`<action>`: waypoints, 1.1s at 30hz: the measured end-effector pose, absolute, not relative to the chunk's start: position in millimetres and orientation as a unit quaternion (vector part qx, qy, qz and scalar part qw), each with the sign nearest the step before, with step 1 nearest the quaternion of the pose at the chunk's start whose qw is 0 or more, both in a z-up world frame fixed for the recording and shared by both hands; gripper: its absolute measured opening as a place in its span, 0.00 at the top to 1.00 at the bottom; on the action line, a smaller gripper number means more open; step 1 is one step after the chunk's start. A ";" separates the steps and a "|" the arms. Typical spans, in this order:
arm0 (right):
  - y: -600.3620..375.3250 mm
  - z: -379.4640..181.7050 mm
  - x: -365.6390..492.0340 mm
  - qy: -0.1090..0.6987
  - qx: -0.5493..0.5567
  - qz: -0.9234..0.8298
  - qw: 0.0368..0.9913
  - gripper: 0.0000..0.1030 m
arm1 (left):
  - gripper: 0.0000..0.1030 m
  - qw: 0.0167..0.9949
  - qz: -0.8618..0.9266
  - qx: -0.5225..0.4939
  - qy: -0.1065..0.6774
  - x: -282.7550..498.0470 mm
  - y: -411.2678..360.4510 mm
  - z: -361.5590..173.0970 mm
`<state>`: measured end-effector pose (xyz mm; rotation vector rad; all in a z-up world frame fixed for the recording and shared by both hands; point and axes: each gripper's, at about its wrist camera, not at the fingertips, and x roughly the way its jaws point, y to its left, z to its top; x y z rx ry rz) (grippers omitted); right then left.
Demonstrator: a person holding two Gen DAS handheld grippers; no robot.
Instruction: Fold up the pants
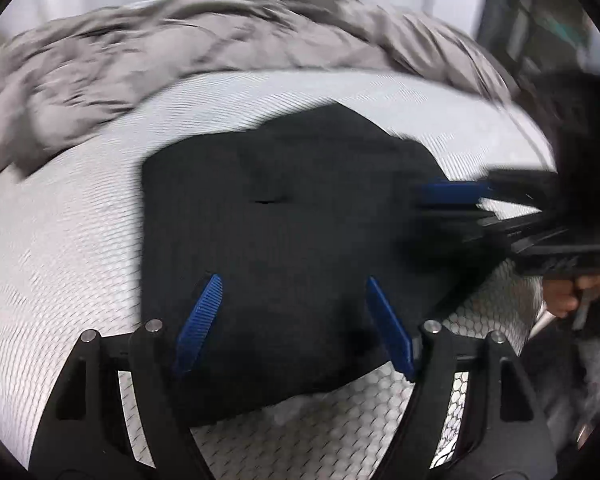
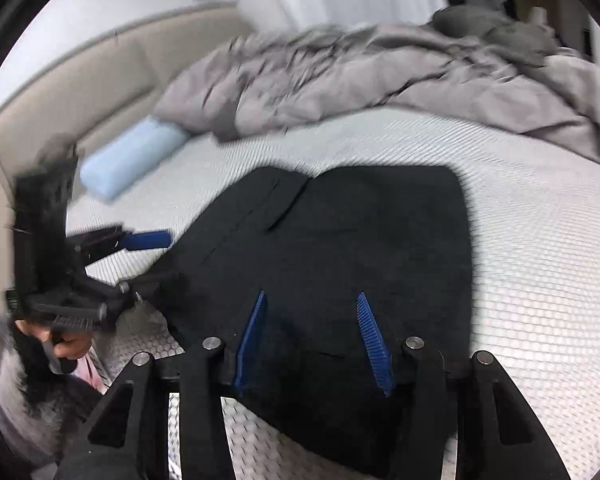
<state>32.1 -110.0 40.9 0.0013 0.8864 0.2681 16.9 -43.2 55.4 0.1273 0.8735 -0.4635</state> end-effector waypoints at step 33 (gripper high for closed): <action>-98.1 7.9 70.6 0.479 -0.146 0.048 0.864 0.61 | 0.28 0.864 -0.212 0.089 0.447 22.9 -22.8 37.1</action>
